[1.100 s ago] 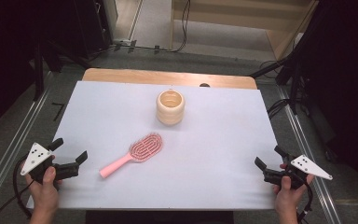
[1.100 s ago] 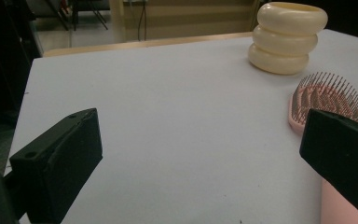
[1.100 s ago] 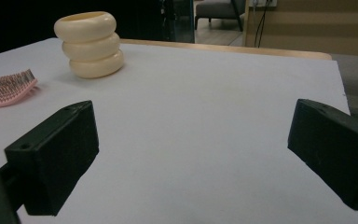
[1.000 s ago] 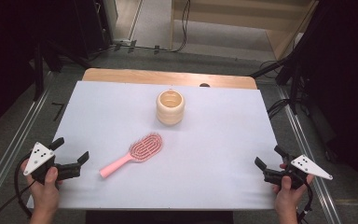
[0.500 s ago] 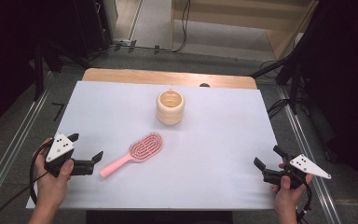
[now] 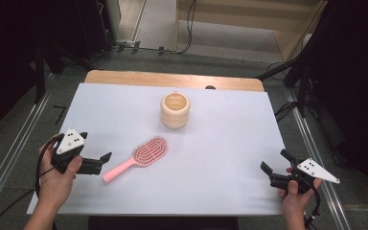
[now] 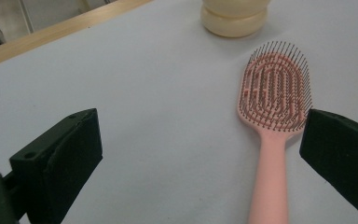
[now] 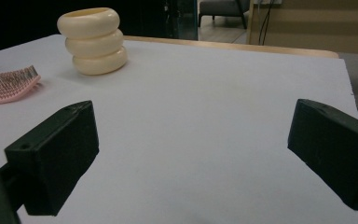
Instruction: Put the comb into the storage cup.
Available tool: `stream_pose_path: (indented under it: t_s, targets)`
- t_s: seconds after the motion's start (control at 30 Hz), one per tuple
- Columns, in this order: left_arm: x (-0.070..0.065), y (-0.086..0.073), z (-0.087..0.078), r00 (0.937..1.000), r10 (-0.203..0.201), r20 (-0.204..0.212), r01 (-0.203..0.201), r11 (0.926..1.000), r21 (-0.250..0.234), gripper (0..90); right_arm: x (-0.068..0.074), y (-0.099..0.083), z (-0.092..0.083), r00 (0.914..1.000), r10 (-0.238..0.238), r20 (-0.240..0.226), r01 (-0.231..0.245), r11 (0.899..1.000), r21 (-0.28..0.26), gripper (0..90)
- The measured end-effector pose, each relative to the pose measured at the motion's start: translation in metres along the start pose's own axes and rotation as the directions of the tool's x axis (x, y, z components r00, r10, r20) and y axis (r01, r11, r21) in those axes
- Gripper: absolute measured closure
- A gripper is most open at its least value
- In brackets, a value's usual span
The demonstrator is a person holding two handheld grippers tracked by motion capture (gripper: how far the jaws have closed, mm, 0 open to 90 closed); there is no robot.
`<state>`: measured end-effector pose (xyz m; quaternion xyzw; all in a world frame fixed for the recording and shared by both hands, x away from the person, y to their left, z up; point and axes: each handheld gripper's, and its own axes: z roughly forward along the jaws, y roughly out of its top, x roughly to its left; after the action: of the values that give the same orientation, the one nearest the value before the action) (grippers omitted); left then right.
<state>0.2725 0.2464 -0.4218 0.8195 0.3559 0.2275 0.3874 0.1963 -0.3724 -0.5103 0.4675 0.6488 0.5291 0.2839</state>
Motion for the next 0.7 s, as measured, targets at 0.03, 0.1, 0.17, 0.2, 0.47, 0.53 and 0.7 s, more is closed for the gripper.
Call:
stream_pose_path:
  t_s: [0.03, 0.1, 0.17, 0.2, 0.47, 0.53, 0.7]
  targets:
    - [0.000, 0.001, 0.001, 1.0000, 0.006, 0.005, -0.006, 0.9999, 0.009, 0.0, 0.000, 0.000, 0.000, 1.0000, 0.001, -0.001, -0.001, 1.000, 0.002, 0.2]
    - [-0.001, 0.002, 0.002, 0.9998, 0.013, 0.015, -0.013, 0.9997, 0.022, 0.0, 0.001, 0.000, 0.001, 1.0000, 0.003, -0.001, -0.003, 1.000, 0.009, 0.2]
    - [-0.002, 0.004, 0.005, 0.9996, 0.019, 0.021, -0.019, 0.9993, 0.032, 0.0, 0.001, 0.000, 0.001, 1.0000, -0.004, 0.000, 0.004, 1.000, 0.008, 0.2]
    - [-0.003, 0.005, 0.005, 0.9995, 0.024, 0.022, -0.025, 0.9988, 0.041, 0.0, 0.001, 0.000, 0.002, 1.0000, -0.005, 0.000, 0.005, 1.000, 0.011, 0.2]
    - [-0.005, 0.011, 0.012, 0.9992, 0.027, 0.030, -0.029, 0.9968, 0.074, 0.0, 0.001, 0.000, 0.002, 1.0000, -0.003, -0.001, 0.003, 1.000, 0.014, 0.2]
    - [-0.006, 0.011, 0.015, 0.9990, 0.027, 0.036, -0.030, 0.9963, 0.081, 0.0, 0.001, 0.000, 0.003, 1.0000, -0.005, -0.001, 0.005, 1.000, 0.015, 0.2]
    - [-0.008, 0.013, 0.021, 0.9986, 0.034, 0.040, -0.038, 0.9930, 0.111, 0.0, 0.001, 0.000, 0.003, 1.0000, -0.002, 0.000, 0.002, 1.000, 0.022, 0.2]
